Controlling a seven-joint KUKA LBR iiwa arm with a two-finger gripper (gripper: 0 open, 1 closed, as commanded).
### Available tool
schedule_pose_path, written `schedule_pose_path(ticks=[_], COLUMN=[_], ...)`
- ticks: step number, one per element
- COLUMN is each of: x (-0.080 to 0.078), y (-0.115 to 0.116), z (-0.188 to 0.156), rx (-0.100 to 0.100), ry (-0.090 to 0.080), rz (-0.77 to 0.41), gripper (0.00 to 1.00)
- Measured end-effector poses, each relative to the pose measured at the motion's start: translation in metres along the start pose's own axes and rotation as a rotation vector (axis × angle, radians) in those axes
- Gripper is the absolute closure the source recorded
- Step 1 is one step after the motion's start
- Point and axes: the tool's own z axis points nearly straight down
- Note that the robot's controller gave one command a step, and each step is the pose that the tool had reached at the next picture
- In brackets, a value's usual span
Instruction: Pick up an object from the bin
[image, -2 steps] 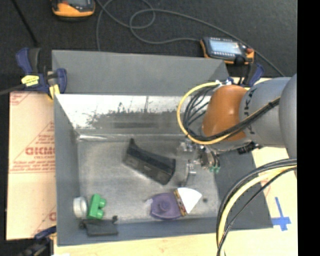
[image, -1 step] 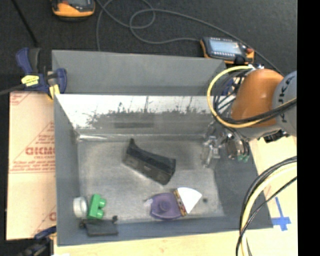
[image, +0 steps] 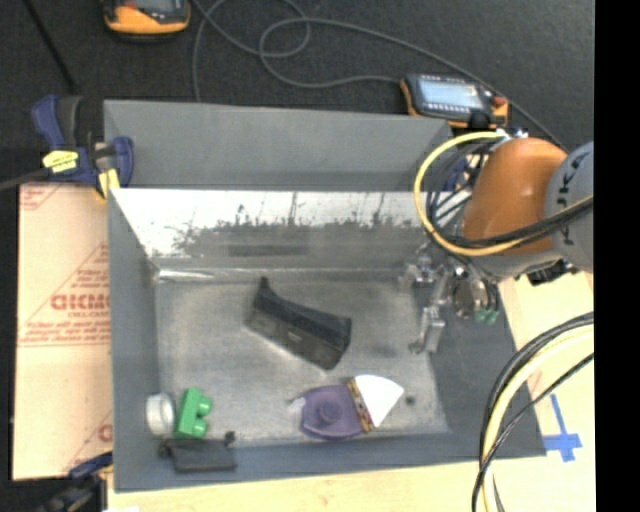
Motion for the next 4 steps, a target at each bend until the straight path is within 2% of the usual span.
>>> schedule_pose_path(ticks=[1, 2, 3, 4], x=[0.000, -0.004, -0.003, -0.002], y=[0.000, 0.047, 0.071, 0.070], z=[0.000, 0.025, 0.054, 0.059], rx=[0.000, 0.000, -0.005, -0.001], ry=[0.000, -0.002, 0.001, 0.002], rz=[0.000, 0.056, -0.003, 0.067], gripper=[0.00, 0.00, 0.00, 0.00])
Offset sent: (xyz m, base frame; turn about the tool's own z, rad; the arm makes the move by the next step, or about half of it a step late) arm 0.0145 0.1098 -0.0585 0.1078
